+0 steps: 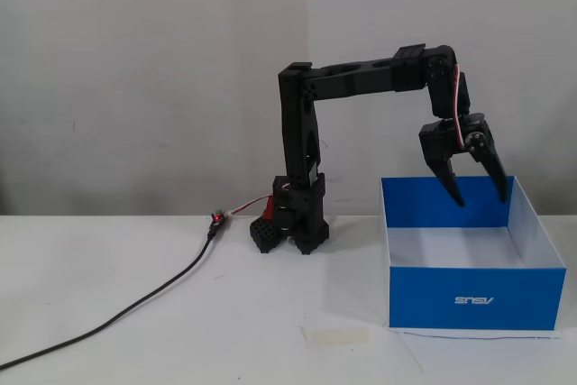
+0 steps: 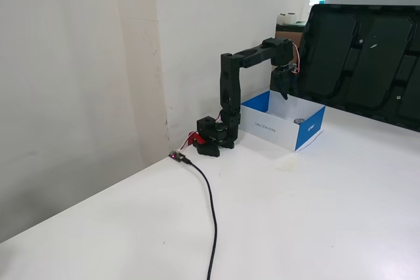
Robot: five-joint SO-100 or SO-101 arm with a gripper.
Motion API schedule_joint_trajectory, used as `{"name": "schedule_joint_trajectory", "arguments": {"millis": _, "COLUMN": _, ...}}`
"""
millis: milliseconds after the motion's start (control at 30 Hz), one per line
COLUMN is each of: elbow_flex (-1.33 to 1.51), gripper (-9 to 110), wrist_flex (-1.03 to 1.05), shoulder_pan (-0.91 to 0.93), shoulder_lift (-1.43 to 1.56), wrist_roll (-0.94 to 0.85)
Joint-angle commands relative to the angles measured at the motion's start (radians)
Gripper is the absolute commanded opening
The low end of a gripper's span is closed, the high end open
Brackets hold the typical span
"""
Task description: Pick the gray block and keep it in the box.
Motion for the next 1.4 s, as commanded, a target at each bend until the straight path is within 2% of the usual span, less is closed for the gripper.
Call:
{"name": "schedule_joint_trajectory", "arguments": {"millis": 0, "elbow_flex": -0.061, "gripper": 2, "wrist_flex": 0.017, "shoulder_pan": 0.031, "shoulder_lift": 0.052, "wrist_roll": -0.014}}
{"name": "schedule_joint_trajectory", "arguments": {"millis": 233, "elbow_flex": -0.107, "gripper": 0, "wrist_flex": 0.086, "shoulder_pan": 0.192, "shoulder_lift": 0.198, "wrist_roll": -0.048}}
{"name": "schedule_joint_trajectory", "arguments": {"millis": 400, "elbow_flex": -0.067, "gripper": 0, "wrist_flex": 0.098, "shoulder_pan": 0.416, "shoulder_lift": 0.279, "wrist_roll": -0.069}}
{"name": "schedule_joint_trajectory", "arguments": {"millis": 667, "elbow_flex": 0.156, "gripper": 0, "wrist_flex": 0.057, "shoulder_pan": 0.799, "shoulder_lift": 0.407, "wrist_roll": -0.11}}
{"name": "schedule_joint_trajectory", "arguments": {"millis": 900, "elbow_flex": 0.612, "gripper": 0, "wrist_flex": -0.167, "shoulder_pan": 1.005, "shoulder_lift": 0.658, "wrist_roll": -0.138}}
{"name": "schedule_joint_trajectory", "arguments": {"millis": 1133, "elbow_flex": 0.897, "gripper": 0, "wrist_flex": -0.365, "shoulder_pan": 1.215, "shoulder_lift": 0.808, "wrist_roll": -0.137}}
{"name": "schedule_joint_trajectory", "arguments": {"millis": 1367, "elbow_flex": 1.206, "gripper": 0, "wrist_flex": -0.558, "shoulder_pan": 1.267, "shoulder_lift": 0.974, "wrist_roll": -0.12}}
